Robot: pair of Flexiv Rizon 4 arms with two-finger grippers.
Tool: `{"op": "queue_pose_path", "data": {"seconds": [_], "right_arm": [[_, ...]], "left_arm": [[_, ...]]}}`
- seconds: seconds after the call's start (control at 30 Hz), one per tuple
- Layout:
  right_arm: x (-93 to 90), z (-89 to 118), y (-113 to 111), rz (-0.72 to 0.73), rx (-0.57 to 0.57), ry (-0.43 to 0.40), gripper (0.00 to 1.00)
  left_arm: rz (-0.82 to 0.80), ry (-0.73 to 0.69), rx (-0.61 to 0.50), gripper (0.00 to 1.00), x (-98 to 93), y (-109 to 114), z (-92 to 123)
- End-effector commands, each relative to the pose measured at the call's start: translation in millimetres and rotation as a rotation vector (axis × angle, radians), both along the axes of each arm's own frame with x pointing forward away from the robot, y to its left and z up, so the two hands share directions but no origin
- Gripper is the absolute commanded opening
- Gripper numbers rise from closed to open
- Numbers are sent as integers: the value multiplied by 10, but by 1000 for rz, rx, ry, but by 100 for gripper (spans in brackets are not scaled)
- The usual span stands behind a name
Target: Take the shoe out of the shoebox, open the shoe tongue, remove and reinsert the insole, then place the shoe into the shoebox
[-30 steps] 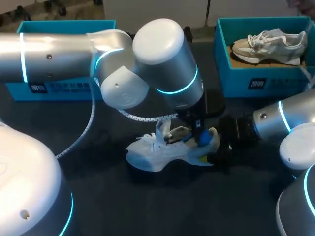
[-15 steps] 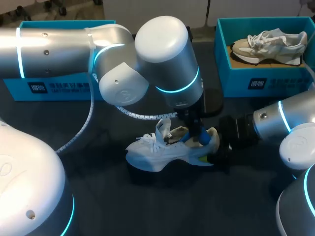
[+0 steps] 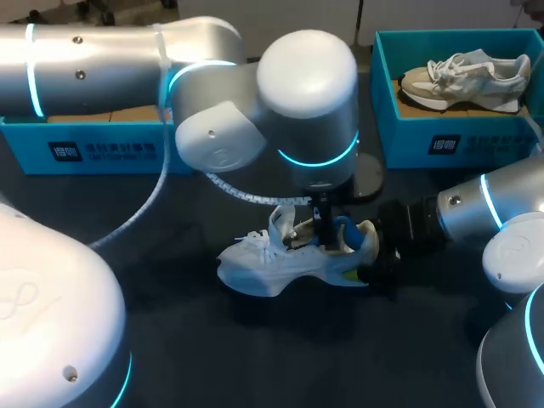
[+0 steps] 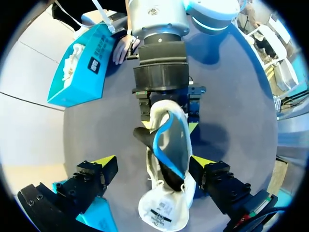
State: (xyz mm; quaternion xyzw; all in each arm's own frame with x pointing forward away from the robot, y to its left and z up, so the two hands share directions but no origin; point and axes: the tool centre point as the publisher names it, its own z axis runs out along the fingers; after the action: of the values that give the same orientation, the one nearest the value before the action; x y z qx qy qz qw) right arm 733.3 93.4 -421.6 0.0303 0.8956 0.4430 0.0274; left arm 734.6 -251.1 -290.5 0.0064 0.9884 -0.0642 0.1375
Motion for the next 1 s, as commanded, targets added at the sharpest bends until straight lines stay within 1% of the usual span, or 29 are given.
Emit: {"op": "queue_pose_path", "data": {"seconds": [0.03,0.07,0.13,0.23,0.33,0.63,0.73,0.83,0.97,1.0], "right_arm": [[-4,-34,49,-3,-5,-1,0],[-4,-34,49,-3,-5,-1,0],[-4,-34,49,-3,-5,-1,0],[-4,-34,49,-3,-5,-1,0],[-4,-34,49,-3,-5,-1,0],[-4,-34,49,-3,-5,-1,0],[-4,-34,49,-3,-5,-1,0],[-4,-34,49,-3,-5,-1,0],[-4,-34,49,-3,-5,-1,0],[-4,-34,49,-3,-5,-1,0]], "left_arm": [[24,-21,70,95,-16,-64,-4],[29,-23,82,88,-13,-70,-14],[33,-30,100,82,-9,-74,-20],[48,-54,136,82,-3,-83,-43],[55,-62,145,75,19,-98,-77],[78,-84,171,76,95,-179,-233],[87,-82,181,80,122,-205,-304],[91,-85,187,79,140,-229,-346],[94,-85,192,70,169,-273,-406],[95,-85,194,50,173,-281,-411]]}}
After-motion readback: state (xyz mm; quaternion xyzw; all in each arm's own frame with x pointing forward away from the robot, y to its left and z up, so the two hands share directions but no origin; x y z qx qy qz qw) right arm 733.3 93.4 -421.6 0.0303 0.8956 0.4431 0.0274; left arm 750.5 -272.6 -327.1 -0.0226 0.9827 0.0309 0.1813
